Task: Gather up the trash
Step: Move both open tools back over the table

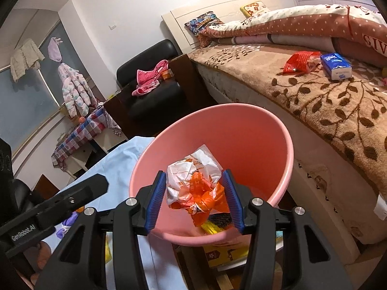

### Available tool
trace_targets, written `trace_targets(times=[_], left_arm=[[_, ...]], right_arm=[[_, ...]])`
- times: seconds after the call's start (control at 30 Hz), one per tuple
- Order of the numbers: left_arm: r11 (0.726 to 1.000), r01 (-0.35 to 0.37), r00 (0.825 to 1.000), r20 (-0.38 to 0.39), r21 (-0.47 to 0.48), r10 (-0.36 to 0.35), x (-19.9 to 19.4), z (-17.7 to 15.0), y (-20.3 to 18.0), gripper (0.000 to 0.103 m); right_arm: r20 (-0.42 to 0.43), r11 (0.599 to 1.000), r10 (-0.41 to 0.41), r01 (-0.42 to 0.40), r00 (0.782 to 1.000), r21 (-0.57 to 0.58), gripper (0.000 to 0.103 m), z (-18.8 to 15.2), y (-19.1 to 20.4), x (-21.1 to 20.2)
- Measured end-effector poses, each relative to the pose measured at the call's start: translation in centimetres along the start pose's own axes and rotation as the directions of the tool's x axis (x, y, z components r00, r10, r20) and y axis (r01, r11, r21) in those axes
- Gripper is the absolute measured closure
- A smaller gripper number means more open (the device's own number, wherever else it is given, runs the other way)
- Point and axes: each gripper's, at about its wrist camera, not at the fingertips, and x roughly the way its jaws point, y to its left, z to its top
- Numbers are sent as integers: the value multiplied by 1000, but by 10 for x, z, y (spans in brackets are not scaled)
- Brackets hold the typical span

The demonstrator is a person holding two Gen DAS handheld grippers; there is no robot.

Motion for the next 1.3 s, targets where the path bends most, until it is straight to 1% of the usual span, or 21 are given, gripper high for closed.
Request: trace_targets(times=[0.27, 0.43, 0.53, 0.6, 0.63, 0.67, 0.73, 0.77, 0.83, 0.97, 1.07, 1.2, 1.3], left_arm=[[1000, -24, 997, 70, 11, 23, -47, -10, 5, 60], [999, -43, 994, 98, 9, 42, -80, -22, 16, 58], [998, -59, 992, 110, -10, 60, -98, -29, 25, 58], [997, -69, 990, 119, -25, 71, -109, -34, 32, 58], [997, -73, 989, 123, -31, 77, -115, -36, 35, 58], [996, -77, 989, 127, -37, 82, -121, -39, 38, 58], [994, -94, 985, 140, -48, 100, -134, -43, 46, 51], [994, -101, 984, 145, -51, 107, -138, -45, 48, 50], [991, -117, 980, 156, -60, 125, -148, -49, 56, 50], [988, -131, 979, 147, -81, 141, -157, -56, 69, 50], [987, -133, 979, 145, -95, 146, -163, -60, 75, 50], [984, -139, 975, 156, -112, 156, -172, -66, 81, 50], [980, -159, 970, 168, -120, 178, -180, -69, 86, 49]], right_arm=[[14, 1000, -18, 18, 1000, -14, 53, -1, 6, -20], [55, 999, -18, 21, 998, -45, 53, 1, 17, -36], [96, 994, -18, 27, 995, -102, 54, 5, 27, -36], [113, 987, -26, 44, 993, -152, 54, 10, 34, -26], [103, 987, -29, 45, 994, -157, 54, 12, 36, -21], [76, 988, -29, 40, 997, -149, 54, 15, 36, -13], [36, 992, -28, 32, 999, -123, 54, 16, 33, -4], [18, 993, -33, 35, 999, -116, 54, 16, 33, 0], [14, 992, -43, 44, 999, -119, 54, 14, 33, 1], [21, 989, -64, 66, 998, -131, 53, 14, 35, -2], [19, 988, -60, 62, 998, -140, 46, 17, 37, -2], [-9, 985, -91, 89, 996, -149, 45, 20, 34, 7], [4, 986, -91, 90, 996, -142, 45, 21, 39, 0]])
